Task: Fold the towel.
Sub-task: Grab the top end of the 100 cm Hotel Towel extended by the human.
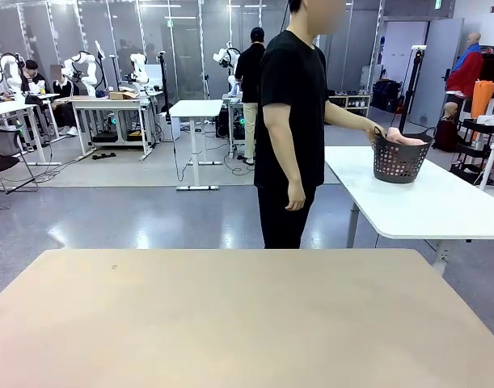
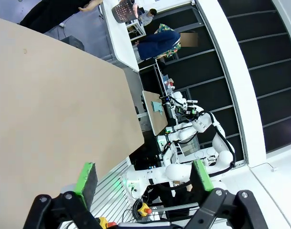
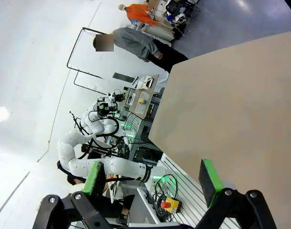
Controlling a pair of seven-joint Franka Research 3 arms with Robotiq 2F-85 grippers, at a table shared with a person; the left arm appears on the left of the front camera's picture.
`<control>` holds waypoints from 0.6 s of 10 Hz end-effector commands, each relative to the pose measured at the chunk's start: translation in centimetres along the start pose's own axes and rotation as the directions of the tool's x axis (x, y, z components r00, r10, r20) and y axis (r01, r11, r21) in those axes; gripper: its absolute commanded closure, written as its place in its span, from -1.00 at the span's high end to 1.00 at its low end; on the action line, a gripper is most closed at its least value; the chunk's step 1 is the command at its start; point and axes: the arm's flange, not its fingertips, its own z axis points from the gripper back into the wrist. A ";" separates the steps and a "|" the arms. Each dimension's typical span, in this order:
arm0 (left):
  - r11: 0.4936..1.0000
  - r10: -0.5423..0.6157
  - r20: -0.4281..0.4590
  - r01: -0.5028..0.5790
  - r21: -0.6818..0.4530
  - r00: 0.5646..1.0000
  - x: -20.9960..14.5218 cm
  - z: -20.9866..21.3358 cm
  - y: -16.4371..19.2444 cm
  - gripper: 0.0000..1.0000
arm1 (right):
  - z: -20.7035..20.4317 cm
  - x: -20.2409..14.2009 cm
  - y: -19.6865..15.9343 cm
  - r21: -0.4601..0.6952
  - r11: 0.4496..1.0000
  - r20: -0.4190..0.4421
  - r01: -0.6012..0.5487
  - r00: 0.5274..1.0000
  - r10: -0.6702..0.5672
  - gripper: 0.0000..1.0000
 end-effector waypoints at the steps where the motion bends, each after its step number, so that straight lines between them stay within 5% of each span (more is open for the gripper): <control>1: 1.000 -0.021 -0.001 0.021 -0.019 1.000 0.1 0.2 0.0 1.00 | 0.0 0.2 0.3 0.010 1.000 0.007 -0.018 1.000 0.017 1.00; 6: 1.000 -0.021 -0.001 0.021 -0.019 1.000 0.1 0.2 0.0 1.00 | 0.0 0.2 0.3 0.010 1.000 0.007 -0.018 1.000 0.017 1.00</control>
